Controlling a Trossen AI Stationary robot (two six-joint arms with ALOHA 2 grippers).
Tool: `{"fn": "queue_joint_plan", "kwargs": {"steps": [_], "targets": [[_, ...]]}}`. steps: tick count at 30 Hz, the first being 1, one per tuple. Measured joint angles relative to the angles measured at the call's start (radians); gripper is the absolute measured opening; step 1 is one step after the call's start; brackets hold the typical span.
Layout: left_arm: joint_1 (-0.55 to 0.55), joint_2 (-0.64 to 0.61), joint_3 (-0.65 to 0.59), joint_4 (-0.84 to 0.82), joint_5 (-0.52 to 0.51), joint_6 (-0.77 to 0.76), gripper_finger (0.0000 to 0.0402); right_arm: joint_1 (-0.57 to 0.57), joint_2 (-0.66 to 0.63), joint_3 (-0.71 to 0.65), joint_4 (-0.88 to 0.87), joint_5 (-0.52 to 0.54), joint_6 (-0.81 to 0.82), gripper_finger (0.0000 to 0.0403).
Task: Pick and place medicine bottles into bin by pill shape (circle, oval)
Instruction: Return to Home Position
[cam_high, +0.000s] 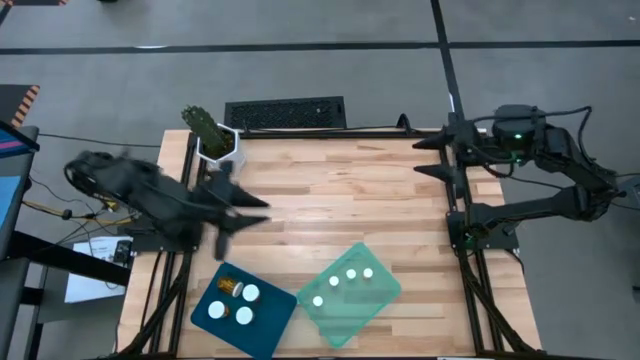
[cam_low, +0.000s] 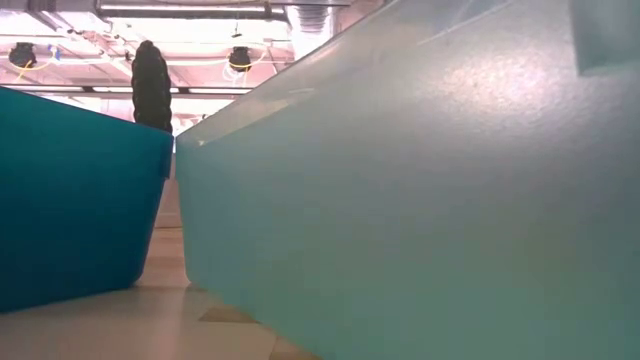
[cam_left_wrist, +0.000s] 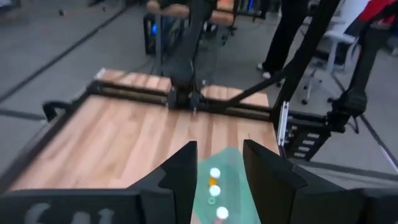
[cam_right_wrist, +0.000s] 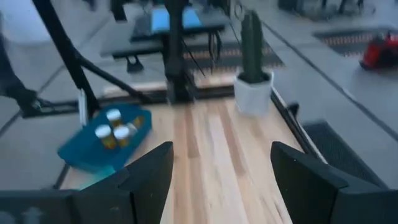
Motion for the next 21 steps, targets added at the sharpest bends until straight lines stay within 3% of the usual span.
{"fn": "queue_joint_plan", "kwargs": {"steps": [5, 9, 15, 21], "targets": [[0.017, -0.138, 0.0, -0.152, -0.026, 0.022, 0.0122, -0.031, -0.075, -0.009, 0.014, -0.008, 0.0, 0.0282], [0.016, -0.288, -0.073, -0.231, -0.032, 0.029, 0.0122, -0.057, -0.177, -0.121, 0.12, -0.008, 0.043, 0.0282], [0.016, -0.62, -0.412, -0.092, -0.029, 0.032, 0.0122, -0.066, -0.352, -0.407, 0.386, -0.012, 0.089, 0.0282], [0.016, -0.997, -0.776, 0.083, 0.048, 0.008, 0.0122, -0.053, -0.42, -0.648, 0.628, -0.043, 0.177, 0.0282]]}}
